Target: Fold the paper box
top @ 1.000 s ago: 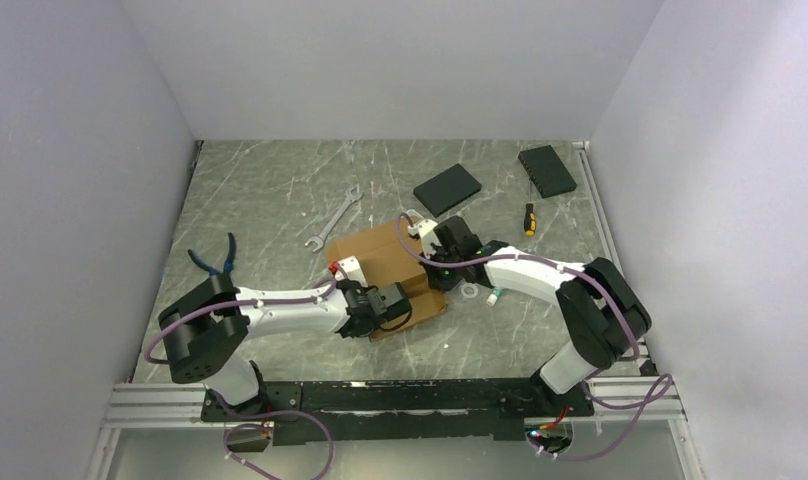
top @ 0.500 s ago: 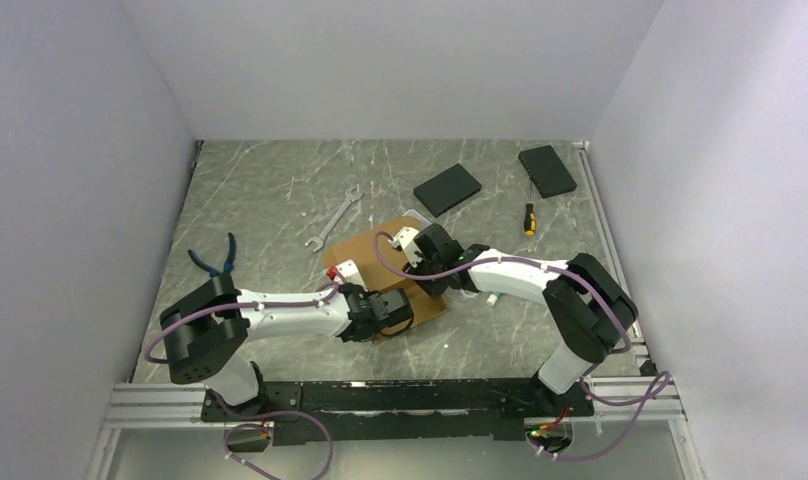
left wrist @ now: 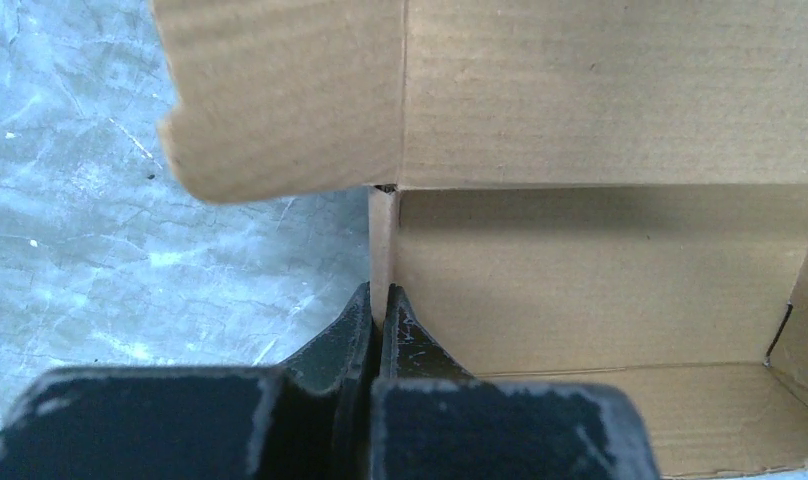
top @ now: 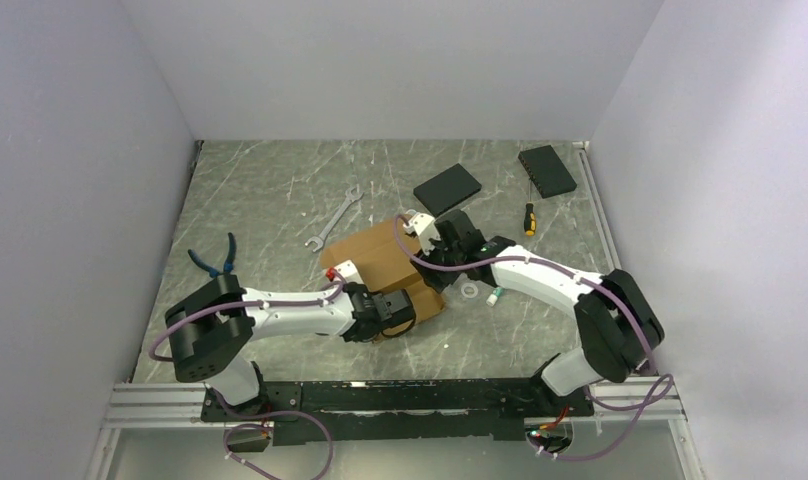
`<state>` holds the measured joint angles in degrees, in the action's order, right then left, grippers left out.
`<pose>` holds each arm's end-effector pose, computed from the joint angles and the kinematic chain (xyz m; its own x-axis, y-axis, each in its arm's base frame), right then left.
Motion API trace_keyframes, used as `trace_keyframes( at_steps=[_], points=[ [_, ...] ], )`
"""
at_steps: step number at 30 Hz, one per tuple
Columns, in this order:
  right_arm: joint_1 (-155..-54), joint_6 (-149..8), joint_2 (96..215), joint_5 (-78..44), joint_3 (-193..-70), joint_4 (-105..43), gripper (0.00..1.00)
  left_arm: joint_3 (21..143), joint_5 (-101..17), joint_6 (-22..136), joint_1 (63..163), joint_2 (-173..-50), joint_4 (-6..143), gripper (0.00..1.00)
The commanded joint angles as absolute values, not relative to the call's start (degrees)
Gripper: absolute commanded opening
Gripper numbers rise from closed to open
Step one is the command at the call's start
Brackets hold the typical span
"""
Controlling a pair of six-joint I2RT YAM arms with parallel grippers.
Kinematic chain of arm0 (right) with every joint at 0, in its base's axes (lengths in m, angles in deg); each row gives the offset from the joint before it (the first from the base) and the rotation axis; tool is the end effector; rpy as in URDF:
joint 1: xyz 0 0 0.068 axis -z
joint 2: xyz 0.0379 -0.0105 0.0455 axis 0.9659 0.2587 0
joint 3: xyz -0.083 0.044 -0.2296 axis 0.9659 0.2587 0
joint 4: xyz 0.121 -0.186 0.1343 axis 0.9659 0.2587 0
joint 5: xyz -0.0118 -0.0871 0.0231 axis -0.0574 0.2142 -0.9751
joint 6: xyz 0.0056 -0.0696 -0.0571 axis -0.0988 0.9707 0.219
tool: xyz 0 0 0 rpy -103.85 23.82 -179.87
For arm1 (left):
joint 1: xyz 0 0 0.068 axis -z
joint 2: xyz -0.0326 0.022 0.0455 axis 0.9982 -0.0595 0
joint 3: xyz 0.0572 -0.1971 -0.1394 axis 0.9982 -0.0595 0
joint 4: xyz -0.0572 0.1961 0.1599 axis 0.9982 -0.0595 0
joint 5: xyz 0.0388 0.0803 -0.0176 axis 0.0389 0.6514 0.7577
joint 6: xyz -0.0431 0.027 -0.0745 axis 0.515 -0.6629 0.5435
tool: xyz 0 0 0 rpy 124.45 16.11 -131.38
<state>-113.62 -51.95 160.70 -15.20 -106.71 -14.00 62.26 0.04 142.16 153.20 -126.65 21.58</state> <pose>0.2527 0.2129 0.1369 -0.4749 -0.6345 -0.6097 -0.7829 0.6210 -0.0364 0.1467 -0.2271 0.1073 -0.6862 -0.4951 -0.5330 -0.4810 0.8584 -0.1782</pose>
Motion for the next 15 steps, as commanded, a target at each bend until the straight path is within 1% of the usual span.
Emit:
trace_keyframes(
  at_steps=[1,4,8,11,12,13,15],
  points=[
    [-112.89,-51.37,157.5,-20.76,-106.46,-13.21,0.56,64.82,2.73,143.9,153.58,-127.94,18.93,0.0],
    [-112.89,-51.57,158.88,-19.46,-106.72,-12.74,0.53,66.03,2.87,144.14,153.65,-128.66,17.87,0.0],
    [-112.93,-51.4,160.72,-18.2,-107.52,-11.77,0.52,66.85,3.03,144.55,153.65,-128.96,17.0,0.0],
    [-112.92,-50.7,159.56,-19.42,-107.8,-11.32,0.54,66.69,3.22,145.19,153.65,-128.43,16.73,0.05],
    [-112.78,-49.93,158.79,-19.94,-107.95,-10.83,0.55,66.59,3.29,145.27,153.65,-128.25,16.7,0.09],
    [-112.5,-48.89,157.98,-21.19,-108.13,-10.25,0.56,66.51,3.31,145.53,153.65,-128.09,16.55,0.16],
    [-110.82,-47.29,156.02,-24.8,-108.35,-9.02,0.6,66.52,3.39,146.26,153.65,-127.85,15.74,0.33]
  ],
)
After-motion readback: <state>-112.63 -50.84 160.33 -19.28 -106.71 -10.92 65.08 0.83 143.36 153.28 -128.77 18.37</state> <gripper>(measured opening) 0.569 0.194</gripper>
